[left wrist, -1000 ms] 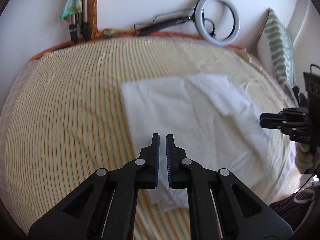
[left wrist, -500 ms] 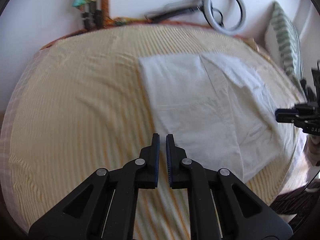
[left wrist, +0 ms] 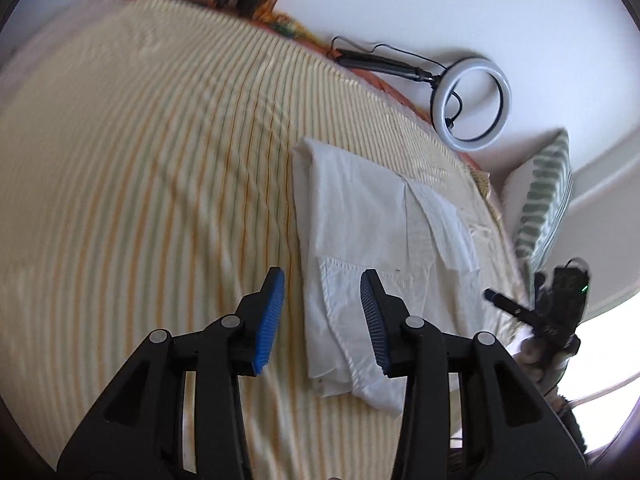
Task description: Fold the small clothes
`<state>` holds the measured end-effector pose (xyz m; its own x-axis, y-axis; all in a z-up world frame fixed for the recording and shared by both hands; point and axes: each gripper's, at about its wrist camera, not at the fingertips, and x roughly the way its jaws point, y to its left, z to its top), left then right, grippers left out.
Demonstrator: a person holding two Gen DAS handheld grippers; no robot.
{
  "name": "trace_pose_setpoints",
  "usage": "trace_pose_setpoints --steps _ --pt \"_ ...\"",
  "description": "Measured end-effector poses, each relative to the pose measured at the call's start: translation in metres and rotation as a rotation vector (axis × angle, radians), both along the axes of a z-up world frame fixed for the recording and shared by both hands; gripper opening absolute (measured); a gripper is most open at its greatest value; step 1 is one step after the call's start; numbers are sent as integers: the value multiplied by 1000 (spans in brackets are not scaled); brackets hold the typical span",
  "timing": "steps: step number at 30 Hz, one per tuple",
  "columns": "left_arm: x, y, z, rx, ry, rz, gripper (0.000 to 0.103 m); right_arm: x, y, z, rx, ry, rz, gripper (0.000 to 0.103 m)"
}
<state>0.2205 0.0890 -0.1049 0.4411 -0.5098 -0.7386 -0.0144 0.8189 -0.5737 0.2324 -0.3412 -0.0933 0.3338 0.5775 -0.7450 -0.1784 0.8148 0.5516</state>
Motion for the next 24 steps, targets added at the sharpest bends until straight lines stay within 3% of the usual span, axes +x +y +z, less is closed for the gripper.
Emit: trace_pose_setpoints --steps 7,14,16,18,24 --pt "12 0 -23 -99 96 31 40 18 -7 -19 121 79 -34 50" --pt "22 -15 -32 -114 105 5 40 32 -14 -34 215 114 -57 49" --pt "25 -18 -33 -123 106 6 40 33 -16 -36 233 116 -63 46" --pt "28 -20 -33 -121 102 10 40 37 -14 -39 245 122 -67 36" --pt "32 -28 -31 -92 84 3 39 37 -6 -39 248 110 -48 31"
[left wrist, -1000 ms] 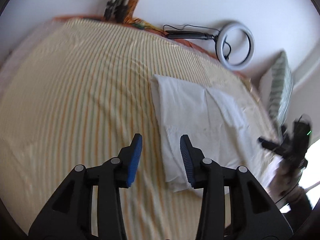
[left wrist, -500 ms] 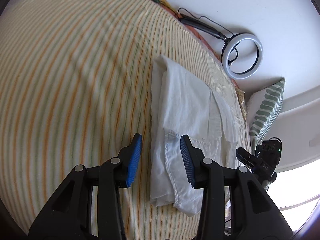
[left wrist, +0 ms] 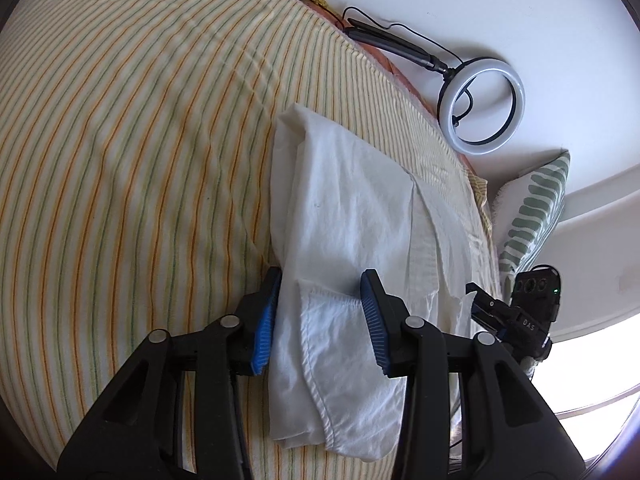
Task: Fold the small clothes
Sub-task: 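Grasp the folded shirt's end with both grippers and lift it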
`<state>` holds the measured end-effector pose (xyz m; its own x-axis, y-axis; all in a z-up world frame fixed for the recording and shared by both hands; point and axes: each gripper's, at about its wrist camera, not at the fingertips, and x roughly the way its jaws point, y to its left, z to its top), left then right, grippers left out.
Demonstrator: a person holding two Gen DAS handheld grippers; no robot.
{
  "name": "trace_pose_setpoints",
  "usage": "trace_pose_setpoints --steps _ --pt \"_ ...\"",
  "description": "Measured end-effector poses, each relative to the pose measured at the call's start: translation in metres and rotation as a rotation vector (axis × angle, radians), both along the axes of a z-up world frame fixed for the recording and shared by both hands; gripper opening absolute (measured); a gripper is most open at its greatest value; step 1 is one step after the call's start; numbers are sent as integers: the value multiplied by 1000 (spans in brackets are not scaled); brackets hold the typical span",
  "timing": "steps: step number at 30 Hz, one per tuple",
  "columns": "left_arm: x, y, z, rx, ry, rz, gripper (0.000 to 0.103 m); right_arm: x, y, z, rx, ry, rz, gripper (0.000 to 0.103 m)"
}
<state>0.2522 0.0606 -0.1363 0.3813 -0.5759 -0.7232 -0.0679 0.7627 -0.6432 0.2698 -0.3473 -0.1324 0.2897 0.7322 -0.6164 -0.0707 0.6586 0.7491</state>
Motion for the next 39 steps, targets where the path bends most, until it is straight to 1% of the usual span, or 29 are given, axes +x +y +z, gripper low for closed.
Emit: trace_pose_setpoints --steps 1,5,6,7,8,9,10,11,13,14,17,21,26,32,35,39 --pt "0 -1 0 7 -5 -4 36 0 3 0 -6 -1 10 30" --pt "1 -8 0 21 -9 -15 28 -1 13 2 -27 -7 24 27" --pt "1 -8 1 25 -14 -20 21 0 15 3 -29 -4 27 22" --pt "0 -10 2 32 -22 -25 16 0 17 4 -34 -2 28 20" --pt "-2 -13 6 51 -41 -31 15 0 20 6 -49 -8 29 15" --pt "-3 -15 10 71 -59 -38 13 -2 25 12 -91 -29 32 11" --pt "-5 -18 14 94 -82 -47 12 -4 32 20 -154 -61 39 10" --pt "-8 -22 20 120 -108 -59 12 -7 40 29 -230 -96 49 8" --pt "-15 -30 32 178 -165 -83 11 -13 54 41 -342 -148 64 5" --pt "-18 -31 36 192 -181 -89 11 -16 59 47 -388 -174 70 3" --pt "-27 -38 48 239 -232 -107 11 -27 71 63 -489 -239 76 2" --pt "-35 -41 58 262 -271 -114 11 -41 82 79 -580 -315 87 2" --pt "-41 -49 71 285 -314 -124 11 -56 92 97 -662 -394 97 2" --pt "-47 -66 84 300 -367 -155 11 -68 95 112 -729 -472 97 2" --pt "-46 -75 87 288 -376 -163 11 -70 93 117 -749 -499 88 2" --pt "-45 -87 89 290 -386 -181 11 -71 86 120 -754 -510 75 1"
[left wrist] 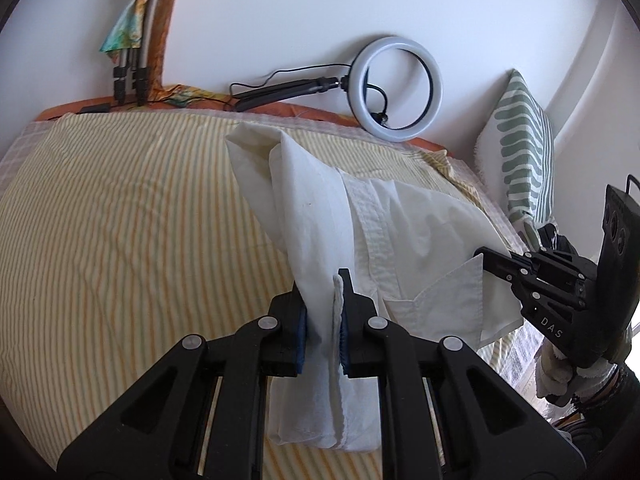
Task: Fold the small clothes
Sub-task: 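Grasp the folded shirt's end with both grippers and lift it, then fold the lifted end over toward the collar with both grippers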
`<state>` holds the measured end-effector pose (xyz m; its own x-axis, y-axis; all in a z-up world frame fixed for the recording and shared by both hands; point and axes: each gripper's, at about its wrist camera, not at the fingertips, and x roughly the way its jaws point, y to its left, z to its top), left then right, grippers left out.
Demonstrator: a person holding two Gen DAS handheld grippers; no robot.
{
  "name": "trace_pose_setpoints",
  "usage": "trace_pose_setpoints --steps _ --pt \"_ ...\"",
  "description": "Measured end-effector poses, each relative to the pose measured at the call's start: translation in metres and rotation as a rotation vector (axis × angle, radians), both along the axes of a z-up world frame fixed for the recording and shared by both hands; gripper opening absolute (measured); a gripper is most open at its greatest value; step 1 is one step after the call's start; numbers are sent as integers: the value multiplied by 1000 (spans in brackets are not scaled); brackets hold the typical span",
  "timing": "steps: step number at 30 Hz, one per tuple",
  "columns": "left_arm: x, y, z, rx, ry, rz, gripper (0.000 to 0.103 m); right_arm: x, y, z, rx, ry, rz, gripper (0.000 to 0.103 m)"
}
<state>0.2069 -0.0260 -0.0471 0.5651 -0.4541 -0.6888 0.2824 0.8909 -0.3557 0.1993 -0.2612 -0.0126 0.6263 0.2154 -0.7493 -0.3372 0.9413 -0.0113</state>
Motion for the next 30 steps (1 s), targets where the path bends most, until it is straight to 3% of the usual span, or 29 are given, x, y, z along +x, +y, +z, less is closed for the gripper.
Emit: trace_pose_setpoints --steps 15,30 --pt "-10 -66 18 90 -77 -49 10 -4 -47 16 24 -45 -72 1" --pt "12 -116 19 85 -87 -115 10 1 -84 19 8 -63 -123 1"
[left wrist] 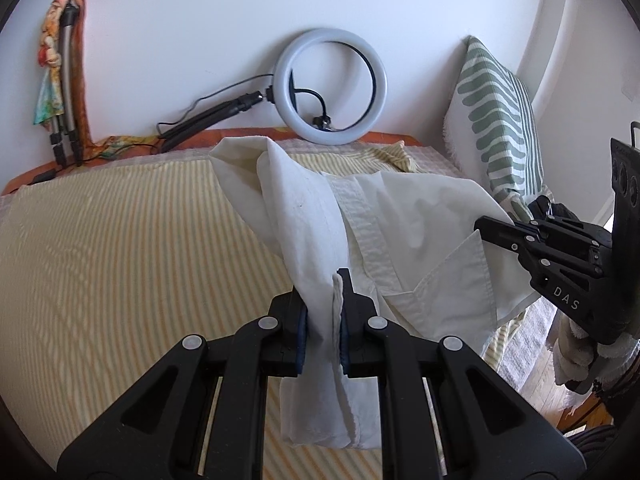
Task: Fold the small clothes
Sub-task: 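Fold the lifted end over toward the collar with both grippers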
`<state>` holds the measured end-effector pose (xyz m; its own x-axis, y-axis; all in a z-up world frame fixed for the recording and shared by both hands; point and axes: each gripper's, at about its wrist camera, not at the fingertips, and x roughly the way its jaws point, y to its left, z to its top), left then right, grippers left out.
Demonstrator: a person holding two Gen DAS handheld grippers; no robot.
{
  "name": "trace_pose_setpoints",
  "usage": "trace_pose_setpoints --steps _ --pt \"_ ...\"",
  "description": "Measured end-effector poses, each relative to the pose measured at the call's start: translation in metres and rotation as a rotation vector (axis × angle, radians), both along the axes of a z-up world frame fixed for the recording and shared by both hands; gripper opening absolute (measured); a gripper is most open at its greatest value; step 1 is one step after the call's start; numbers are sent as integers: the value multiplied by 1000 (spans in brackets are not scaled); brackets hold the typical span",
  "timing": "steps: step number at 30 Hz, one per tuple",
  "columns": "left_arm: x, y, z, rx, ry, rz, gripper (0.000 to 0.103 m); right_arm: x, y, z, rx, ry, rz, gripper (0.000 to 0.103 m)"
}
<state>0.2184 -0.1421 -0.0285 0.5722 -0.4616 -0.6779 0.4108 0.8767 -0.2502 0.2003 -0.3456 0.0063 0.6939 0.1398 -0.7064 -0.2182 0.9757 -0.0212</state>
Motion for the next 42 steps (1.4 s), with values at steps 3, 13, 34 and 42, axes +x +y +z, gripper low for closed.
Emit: trace_pose_setpoints --steps 3,13,34,42 --pt "10 -17 -4 -10 7 -17 10 6 -13 -3 -7 11 -18 1" --pt "64 -85 -2 -40 -15 -58 10 44 -68 0 -33 -18 -115 1" --pt "165 -175 -37 -27 -44 -21 10 157 -145 -36 -55 -39 -202 1" --pt "167 -181 -51 53 -57 -3 11 172 -162 -63 -67 5 -236 1"
